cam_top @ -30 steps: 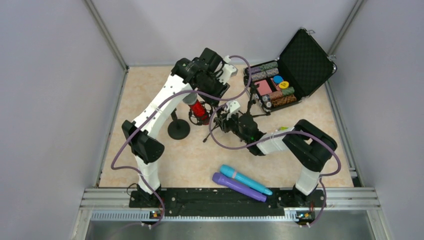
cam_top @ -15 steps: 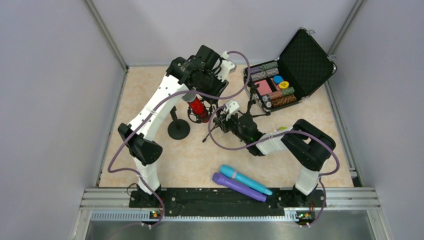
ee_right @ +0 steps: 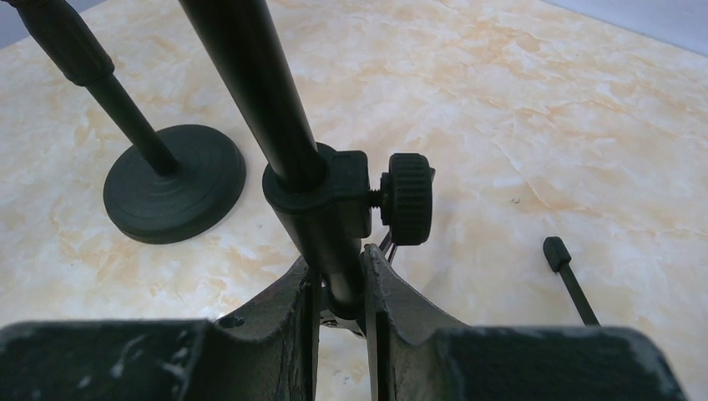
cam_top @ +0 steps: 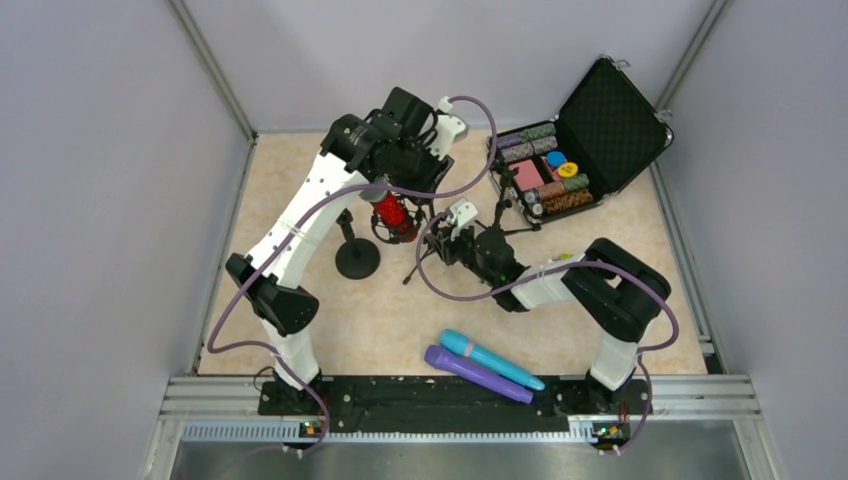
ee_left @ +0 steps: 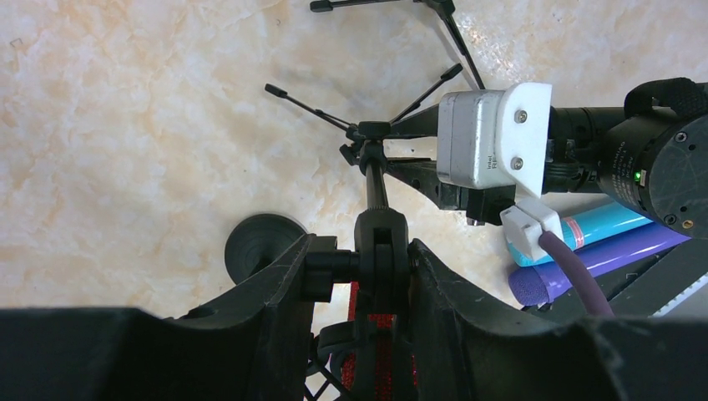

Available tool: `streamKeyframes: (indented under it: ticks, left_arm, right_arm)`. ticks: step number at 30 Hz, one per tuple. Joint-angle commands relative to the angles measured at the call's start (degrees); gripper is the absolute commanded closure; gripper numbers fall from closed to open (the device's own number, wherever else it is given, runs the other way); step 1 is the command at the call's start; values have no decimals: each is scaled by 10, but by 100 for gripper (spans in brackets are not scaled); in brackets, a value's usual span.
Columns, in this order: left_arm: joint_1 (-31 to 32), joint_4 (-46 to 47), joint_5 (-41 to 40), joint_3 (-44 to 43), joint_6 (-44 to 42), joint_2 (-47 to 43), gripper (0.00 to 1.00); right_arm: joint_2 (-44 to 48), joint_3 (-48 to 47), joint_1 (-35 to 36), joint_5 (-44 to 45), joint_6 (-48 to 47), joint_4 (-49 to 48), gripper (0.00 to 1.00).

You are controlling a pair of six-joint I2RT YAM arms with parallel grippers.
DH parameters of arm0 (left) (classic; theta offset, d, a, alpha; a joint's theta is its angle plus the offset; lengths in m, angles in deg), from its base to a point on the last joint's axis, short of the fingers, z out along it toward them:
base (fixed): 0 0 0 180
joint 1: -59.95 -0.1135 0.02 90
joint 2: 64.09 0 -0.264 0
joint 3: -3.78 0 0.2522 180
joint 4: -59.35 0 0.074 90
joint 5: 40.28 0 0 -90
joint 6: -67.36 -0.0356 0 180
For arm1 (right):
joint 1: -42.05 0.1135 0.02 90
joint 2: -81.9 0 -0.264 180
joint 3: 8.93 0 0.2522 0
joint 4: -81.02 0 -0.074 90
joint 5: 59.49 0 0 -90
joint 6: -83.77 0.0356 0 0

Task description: Attach the microphones to the stand

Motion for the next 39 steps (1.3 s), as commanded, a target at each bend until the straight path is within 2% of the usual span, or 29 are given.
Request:
streamKeyframes:
  ticks: [1,4,7,9,15,20,28,39]
  left_arm:
    - [4,44,-1,-26,1,-33,100]
    - [5,43,-13,-21,-2,-33,100]
    - [4,41,-21,-15,-5,-33,100]
    - [5,42,-23,-12,-6,-33,100]
    - [5,42,-33,-3,-5,-30,100]
    - [5,44,-45,-2,-8,-32,100]
    - [3,92,-110,17,-4,-40,100]
    - [-26,132,-96,-17,2,-24,100]
  right_arm:
    - [13,-24,2,-16,17,32,92]
    - [35,-29,2,-38,15,44,80]
    - [59,-32,2,-63,16,51,55]
    - [75,-33,2,-86,14,55,43]
    - [121,-38,2,-127,22,73,21]
    - [149,-35,3,-146,30,102,17]
    - [223,-11,2,-158,32,164,15]
    - [298,15,2,-167,51,226,16]
